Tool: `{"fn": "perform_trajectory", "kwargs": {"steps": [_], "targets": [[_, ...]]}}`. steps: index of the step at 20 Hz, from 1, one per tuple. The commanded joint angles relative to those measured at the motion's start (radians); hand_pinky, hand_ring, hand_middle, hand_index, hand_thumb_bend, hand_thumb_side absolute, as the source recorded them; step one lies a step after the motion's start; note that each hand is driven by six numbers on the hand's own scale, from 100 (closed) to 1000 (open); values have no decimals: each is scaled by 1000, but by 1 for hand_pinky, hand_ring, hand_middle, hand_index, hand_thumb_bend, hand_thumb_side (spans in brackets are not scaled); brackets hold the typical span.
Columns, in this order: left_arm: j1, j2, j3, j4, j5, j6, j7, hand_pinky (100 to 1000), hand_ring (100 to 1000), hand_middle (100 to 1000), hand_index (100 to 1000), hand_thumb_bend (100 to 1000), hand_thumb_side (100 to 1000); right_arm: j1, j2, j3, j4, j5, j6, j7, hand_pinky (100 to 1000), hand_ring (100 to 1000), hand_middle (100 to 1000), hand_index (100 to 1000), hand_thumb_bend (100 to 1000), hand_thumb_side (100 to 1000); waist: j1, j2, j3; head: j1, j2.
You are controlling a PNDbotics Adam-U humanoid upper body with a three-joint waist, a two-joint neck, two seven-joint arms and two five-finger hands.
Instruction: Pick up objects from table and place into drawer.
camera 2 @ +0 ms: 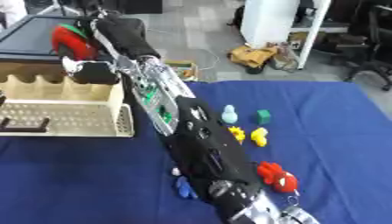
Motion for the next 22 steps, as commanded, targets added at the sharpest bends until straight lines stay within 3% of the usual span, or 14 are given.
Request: {"fn": "perform_trajectory", "kwargs": {"steps": [1, 6, 12, 13, 22], "targets": [[-8, 7, 2, -12, -4, 3, -1, 100, 100, 100, 692, 192, 1000, -23, -2, -9, -35, 13, 4, 14, 492, 611, 543, 783, 301, 630, 6, -13, -1, 0, -9], [-9, 7, 2, -12, -3, 6, 1, 100, 100, 100, 691, 195, 1000, -27, -4, -10, -64, 15, 3, 44, 524, 646, 574, 812, 374, 678, 5, -12, -1, 2, -11], [-10, 7, 3, -12, -2, 8, 2, 100, 100, 100, 691, 195, 1000, -27, -5, -13, -81, 19, 3, 65, 524, 646, 574, 812, 374, 678, 4, -12, -2, 3, -11], [-10, 7, 3, -12, -2, 8, 2, 100, 100, 100, 690, 196, 1000, -29, -7, -11, -81, 22, 4, 69, 561, 698, 616, 847, 423, 701, 3, -12, -2, 4, -12], [-11, 8, 4, -12, -2, 6, 7, 100, 100, 100, 690, 194, 1000, -21, -3, -28, -142, 38, 33, 72, 556, 689, 604, 841, 385, 689, 6, -11, -4, 8, -14]]}}
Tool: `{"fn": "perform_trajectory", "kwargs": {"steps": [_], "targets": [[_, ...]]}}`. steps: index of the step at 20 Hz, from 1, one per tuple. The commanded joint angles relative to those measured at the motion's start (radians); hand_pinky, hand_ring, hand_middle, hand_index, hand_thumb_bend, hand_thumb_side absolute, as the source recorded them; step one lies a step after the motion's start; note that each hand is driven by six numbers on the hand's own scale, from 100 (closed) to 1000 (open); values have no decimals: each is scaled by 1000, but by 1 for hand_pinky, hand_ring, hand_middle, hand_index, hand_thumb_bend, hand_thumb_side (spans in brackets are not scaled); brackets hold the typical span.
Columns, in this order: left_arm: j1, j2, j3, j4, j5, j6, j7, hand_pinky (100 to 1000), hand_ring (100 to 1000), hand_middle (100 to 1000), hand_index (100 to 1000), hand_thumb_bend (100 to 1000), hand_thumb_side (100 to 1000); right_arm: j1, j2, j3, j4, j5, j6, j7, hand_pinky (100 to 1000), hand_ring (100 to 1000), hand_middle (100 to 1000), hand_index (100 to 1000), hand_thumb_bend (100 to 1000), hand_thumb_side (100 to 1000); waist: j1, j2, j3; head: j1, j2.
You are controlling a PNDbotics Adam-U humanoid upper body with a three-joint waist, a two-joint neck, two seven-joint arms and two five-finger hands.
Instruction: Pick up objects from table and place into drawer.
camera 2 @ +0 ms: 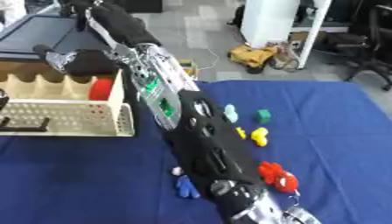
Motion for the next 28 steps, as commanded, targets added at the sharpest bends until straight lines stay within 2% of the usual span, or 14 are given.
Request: {"fn": "perform_trajectory", "kwargs": {"steps": [1, 8, 15, 18, 26, 28], "targets": [[-11, 16, 5, -12, 0, -2, 3, 100, 100, 100, 690, 193, 1000, -15, -4, -17, -53, -1, 19, -19, 555, 686, 601, 843, 371, 682, 7, -14, -1, 3, -12], [-17, 27, 6, -12, 3, -24, 5, 100, 100, 100, 698, 182, 1000, 16, -33, -65, -193, -79, 99, -105, 543, 669, 583, 843, 258, 670, 12, -15, -3, 1, 1], [-10, 45, 9, -12, -18, -70, -8, 100, 100, 100, 719, 156, 1000, 79, -95, -91, -358, -181, 200, -207, 529, 651, 567, 840, 171, 663, 20, -17, -11, -26, 37], [-3, 53, 11, -12, -27, -92, -8, 100, 100, 100, 723, 147, 1000, 109, -127, -90, -412, -228, 239, -254, 528, 650, 566, 838, 167, 667, 25, -18, -15, -36, 57], [15, 72, 15, -12, -44, -145, 3, 100, 100, 100, 740, 132, 1000, 168, -211, -91, -480, -326, 252, -372, 525, 657, 578, 841, 136, 756, 38, -18, -21, -39, 73], [20, 78, 15, -12, -46, -163, 5, 100, 100, 130, 750, 130, 1000, 184, -227, -93, -491, -334, 247, -397, 530, 663, 584, 841, 111, 775, 41, -17, -22, -38, 75]]}}
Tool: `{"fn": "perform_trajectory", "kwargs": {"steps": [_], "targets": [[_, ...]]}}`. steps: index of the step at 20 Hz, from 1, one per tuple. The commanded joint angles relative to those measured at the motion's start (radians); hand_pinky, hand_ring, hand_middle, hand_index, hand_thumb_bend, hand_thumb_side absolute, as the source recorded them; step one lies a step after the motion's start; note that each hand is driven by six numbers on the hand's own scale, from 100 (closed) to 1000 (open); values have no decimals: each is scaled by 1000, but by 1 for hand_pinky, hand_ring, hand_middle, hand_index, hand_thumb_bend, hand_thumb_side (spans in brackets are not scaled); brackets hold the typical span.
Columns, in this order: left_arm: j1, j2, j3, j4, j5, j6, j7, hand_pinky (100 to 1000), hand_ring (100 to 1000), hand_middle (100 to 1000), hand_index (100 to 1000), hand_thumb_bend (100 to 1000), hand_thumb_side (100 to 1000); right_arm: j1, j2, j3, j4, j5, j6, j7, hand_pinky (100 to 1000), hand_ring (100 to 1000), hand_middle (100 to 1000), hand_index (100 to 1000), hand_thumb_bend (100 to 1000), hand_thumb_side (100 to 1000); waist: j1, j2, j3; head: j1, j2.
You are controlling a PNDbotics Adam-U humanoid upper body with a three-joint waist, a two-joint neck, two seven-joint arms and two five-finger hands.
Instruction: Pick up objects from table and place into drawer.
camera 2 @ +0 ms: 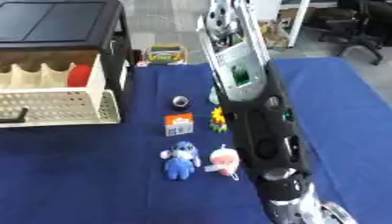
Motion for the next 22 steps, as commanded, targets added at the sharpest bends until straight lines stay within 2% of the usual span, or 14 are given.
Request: {"fn": "perform_trajectory", "kwargs": {"steps": [1, 4, 6, 8, 11, 15, 16, 19, 21, 22], "targets": [[-2, 39, 14, -12, -6, -32, 4, 100, 100, 136, 749, 130, 1000, 0, -40, -9, -38, -20, -10, -44, 531, 665, 585, 841, 104, 780, 8, -16, 1, 0, 10], [5, 50, 15, -12, -1, -66, 8, 100, 110, 210, 758, 125, 1000, 28, -60, -15, -59, -15, -32, -78, 553, 682, 610, 858, 100, 846, 13, -14, 3, 0, 12], [12, 63, 19, -12, -2, -94, 10, 100, 159, 252, 769, 117, 1000, 49, -75, -22, -64, -11, -45, -88, 569, 691, 626, 872, 100, 931, 18, -12, 4, 1, 14], [20, 78, 24, -12, -6, -124, 13, 141, 209, 290, 776, 109, 1000, 67, -90, -32, -66, -11, -52, -92, 593, 708, 651, 889, 100, 1000, 21, -10, 6, 2, 15], [32, 111, 37, -12, -12, -167, 19, 219, 292, 334, 779, 100, 1000, 96, -113, -48, -67, -17, -55, -73, 627, 730, 673, 906, 100, 1000, 27, -6, 11, 4, 12], [54, 176, 61, -12, -32, -227, 37, 262, 351, 370, 758, 100, 1000, 127, -142, -71, -71, -45, -56, -46, 639, 737, 674, 909, 100, 1000, 32, -3, 21, 6, 4], [58, 195, 67, -12, -42, -243, 37, 260, 359, 380, 722, 100, 1000, 134, -149, -76, -70, -50, -55, -42, 643, 739, 672, 909, 100, 1000, 33, -2, 24, 6, 1], [73, 261, 84, -12, -79, -286, 42, 260, 388, 419, 704, 100, 850, 150, -167, -88, -66, -65, -49, -30, 658, 747, 673, 911, 100, 1000, 35, -2, 30, 7, -2], [90, 309, 90, -12, -108, -316, 47, 261, 404, 445, 706, 100, 815, 160, -178, -96, -65, -73, -44, -23, 663, 750, 674, 913, 100, 1000, 35, -1, 32, 8, -6], [101, 334, 88, -12, -122, -331, 45, 272, 436, 474, 712, 100, 761, 162, -184, -99, -63, -77, -40, -18, 673, 757, 679, 914, 100, 1000, 35, 0, 33, 10, -9]]}}
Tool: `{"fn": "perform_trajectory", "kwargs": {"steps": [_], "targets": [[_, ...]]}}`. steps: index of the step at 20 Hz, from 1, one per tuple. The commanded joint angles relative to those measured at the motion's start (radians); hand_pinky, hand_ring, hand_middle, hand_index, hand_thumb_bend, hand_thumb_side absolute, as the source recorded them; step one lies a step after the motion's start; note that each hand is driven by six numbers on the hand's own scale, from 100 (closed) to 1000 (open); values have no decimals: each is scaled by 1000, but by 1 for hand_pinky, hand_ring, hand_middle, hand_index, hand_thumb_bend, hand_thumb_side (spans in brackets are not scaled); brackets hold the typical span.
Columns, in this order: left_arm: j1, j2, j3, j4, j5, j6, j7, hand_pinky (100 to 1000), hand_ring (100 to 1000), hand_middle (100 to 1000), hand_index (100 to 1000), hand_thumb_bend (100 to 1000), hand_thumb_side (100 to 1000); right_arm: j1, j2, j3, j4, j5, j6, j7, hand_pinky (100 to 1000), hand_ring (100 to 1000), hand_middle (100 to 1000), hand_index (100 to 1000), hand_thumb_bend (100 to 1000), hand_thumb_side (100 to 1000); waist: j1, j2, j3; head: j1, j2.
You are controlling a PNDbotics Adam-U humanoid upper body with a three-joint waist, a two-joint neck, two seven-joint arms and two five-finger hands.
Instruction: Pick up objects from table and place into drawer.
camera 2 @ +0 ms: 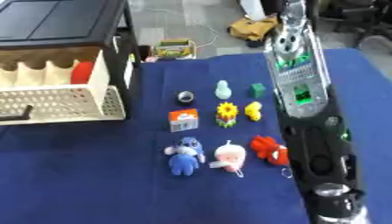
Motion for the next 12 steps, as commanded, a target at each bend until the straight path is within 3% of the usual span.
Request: {"fn": "perform_trajectory", "kwargs": {"steps": [1, 5, 12], "targets": [[14, 109, 19, -12, -46, -50, 2, 272, 436, 474, 712, 100, 761, -11, -37, -17, -12, -19, 8, 15, 673, 757, 679, 914, 100, 1000, 1, -11, 3, 5, -13], [49, 184, 3, -12, -105, -109, -28, 294, 483, 511, 739, 100, 750, -14, -61, -25, 6, -23, 18, 26, 680, 763, 683, 908, 100, 1000, -2, -11, 2, 14, -19], [92, 274, -43, -12, -211, -215, -131, 225, 456, 491, 720, 100, 995, -23, -82, -31, 22, -27, 23, 17, 680, 765, 684, 907, 100, 1000, -3, -12, 3, 10, -12]]}}
